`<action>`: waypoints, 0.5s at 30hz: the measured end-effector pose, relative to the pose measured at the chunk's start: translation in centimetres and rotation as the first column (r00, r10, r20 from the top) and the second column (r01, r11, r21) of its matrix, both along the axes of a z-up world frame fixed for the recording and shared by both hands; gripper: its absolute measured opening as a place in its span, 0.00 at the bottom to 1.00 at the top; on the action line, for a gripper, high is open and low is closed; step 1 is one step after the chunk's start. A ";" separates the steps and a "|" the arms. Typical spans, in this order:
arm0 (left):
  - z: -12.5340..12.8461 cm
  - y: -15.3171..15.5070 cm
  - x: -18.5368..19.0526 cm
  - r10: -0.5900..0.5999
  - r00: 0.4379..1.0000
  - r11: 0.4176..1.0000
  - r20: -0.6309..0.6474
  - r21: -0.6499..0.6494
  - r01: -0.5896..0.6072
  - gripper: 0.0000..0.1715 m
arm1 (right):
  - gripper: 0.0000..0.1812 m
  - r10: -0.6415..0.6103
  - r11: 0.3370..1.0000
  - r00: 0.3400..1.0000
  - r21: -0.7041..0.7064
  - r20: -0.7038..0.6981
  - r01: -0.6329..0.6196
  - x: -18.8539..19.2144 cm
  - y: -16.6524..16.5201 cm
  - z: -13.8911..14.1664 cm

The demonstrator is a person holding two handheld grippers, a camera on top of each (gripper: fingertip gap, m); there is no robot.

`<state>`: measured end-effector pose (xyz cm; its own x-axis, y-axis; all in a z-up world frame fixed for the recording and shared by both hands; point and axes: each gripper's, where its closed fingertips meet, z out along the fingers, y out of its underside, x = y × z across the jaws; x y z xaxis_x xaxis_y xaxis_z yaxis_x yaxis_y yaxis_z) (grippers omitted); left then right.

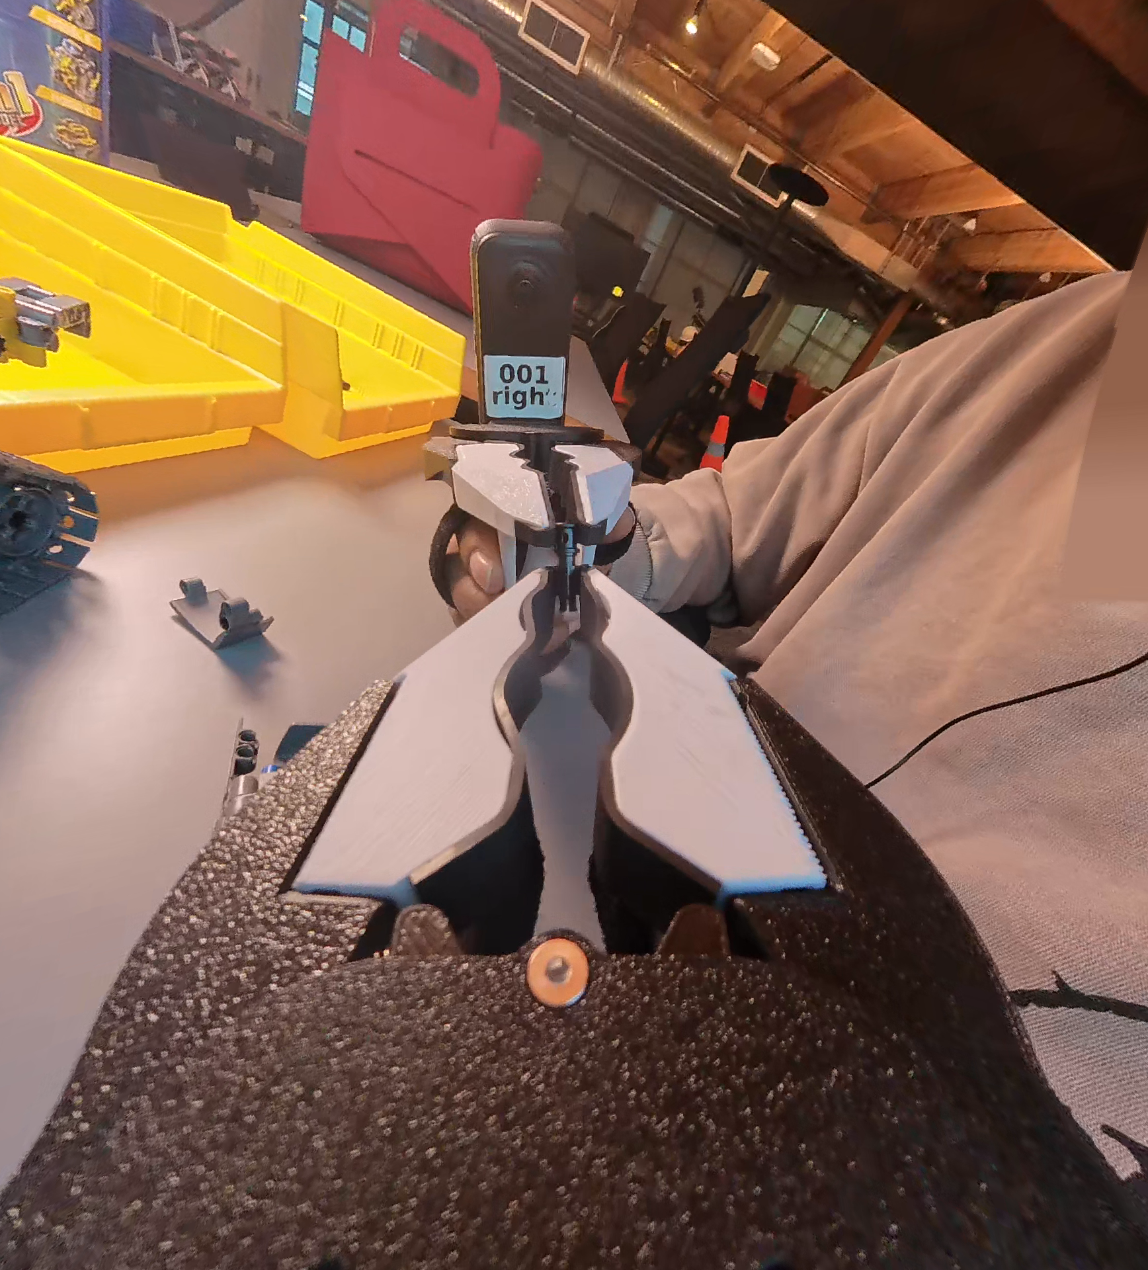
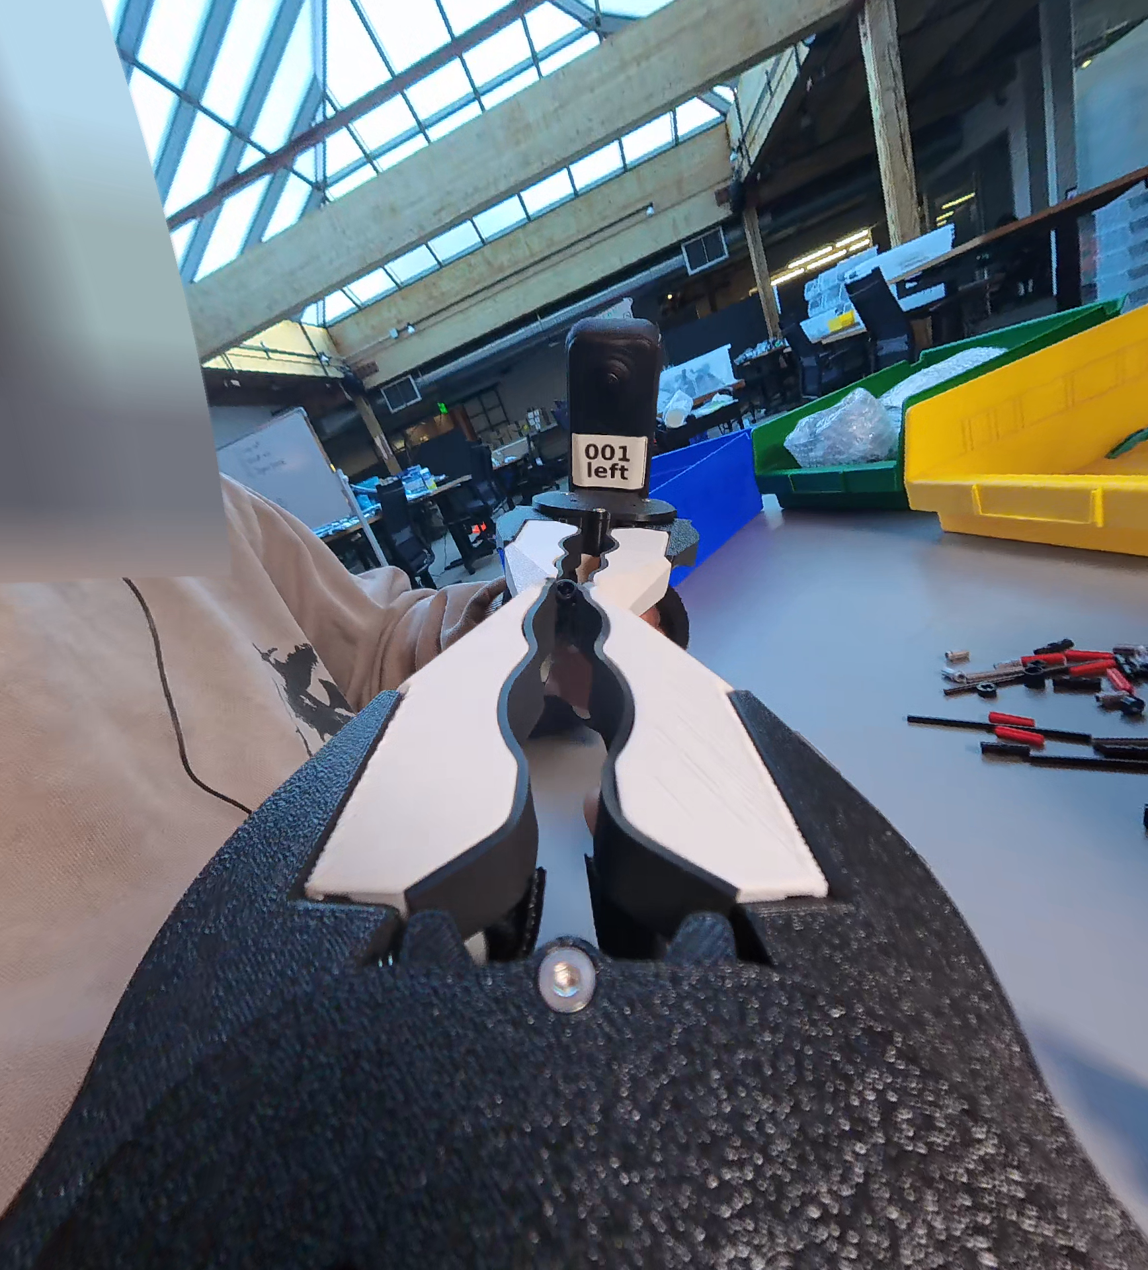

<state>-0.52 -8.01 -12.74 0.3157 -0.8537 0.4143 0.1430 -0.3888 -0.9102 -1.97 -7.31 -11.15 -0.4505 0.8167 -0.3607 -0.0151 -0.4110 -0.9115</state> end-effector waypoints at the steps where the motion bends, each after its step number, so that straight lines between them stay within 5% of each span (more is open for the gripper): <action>1: 0.1 0.0 0.0 0.001 1.000 1.000 -0.006 0.004 -0.001 0.03 | 0.02 0.001 1.000 1.000 -0.011 -0.005 -0.001 0.0 0.0 0.1; 15: 0.1 0.1 -0.1 -0.016 0.999 0.998 0.040 -0.068 0.019 0.03 | 0.01 0.019 1.000 1.000 -0.021 -0.024 -0.019 -0.2 0.4 0.4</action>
<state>-0.60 -7.94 -12.61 0.2835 -0.8282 0.4835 0.1710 -0.4525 -0.8752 -2.16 -6.89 -10.80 -0.4744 0.8002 -0.3670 -0.0285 -0.4306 -0.9021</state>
